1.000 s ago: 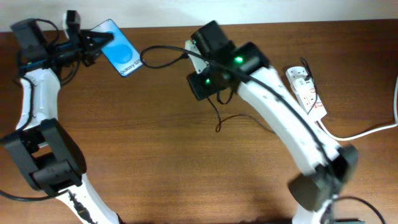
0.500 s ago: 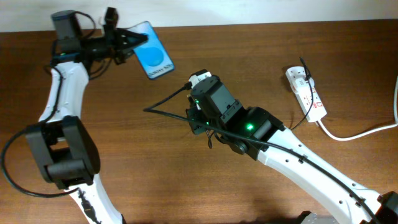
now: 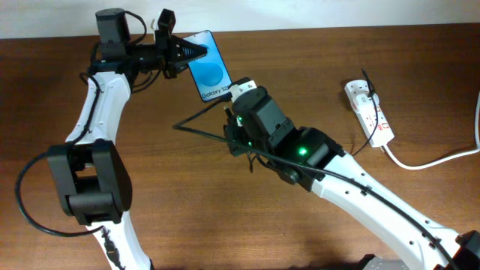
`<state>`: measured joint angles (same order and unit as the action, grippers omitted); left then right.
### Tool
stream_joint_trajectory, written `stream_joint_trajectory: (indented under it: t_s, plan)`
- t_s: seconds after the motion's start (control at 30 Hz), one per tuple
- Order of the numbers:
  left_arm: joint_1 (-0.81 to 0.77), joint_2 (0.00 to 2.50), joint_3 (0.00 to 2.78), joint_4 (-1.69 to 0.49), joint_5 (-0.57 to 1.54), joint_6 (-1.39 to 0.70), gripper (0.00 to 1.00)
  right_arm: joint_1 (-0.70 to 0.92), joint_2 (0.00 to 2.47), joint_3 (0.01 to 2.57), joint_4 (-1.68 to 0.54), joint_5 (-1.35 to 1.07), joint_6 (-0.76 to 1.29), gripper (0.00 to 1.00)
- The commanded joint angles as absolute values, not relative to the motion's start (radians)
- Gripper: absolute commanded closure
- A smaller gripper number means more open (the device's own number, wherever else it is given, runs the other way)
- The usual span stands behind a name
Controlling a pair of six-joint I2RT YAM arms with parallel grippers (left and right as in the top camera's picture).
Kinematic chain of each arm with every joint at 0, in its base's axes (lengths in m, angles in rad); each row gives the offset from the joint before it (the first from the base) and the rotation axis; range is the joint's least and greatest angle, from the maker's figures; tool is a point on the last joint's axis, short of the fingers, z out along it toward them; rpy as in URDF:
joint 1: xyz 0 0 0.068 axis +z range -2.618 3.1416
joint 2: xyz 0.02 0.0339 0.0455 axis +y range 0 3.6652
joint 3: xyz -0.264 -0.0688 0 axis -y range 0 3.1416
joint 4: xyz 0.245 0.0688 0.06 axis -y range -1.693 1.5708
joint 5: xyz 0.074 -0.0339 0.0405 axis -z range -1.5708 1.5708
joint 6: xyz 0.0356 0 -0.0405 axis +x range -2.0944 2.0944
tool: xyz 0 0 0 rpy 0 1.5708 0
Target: Plug charger to phone and switch on socket
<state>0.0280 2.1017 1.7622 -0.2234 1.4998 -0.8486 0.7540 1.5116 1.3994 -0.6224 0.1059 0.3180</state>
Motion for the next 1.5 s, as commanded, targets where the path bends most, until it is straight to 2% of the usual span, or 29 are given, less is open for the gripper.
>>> stream_joint_trajectory:
  t_s: [0.0, 1.47]
  plan:
    - [0.004, 2.055, 1.768, -0.218, 1.53, -0.813, 1.0, 0.724, 1.493, 1.393, -0.62, 0.12, 0.343, 0.96]
    - [-0.024, 2.054, 1.768, -0.215, 1.489, -0.844, 1.0, 0.719, 1.527, 1.393, -0.632, 0.083, 0.379, 0.96]
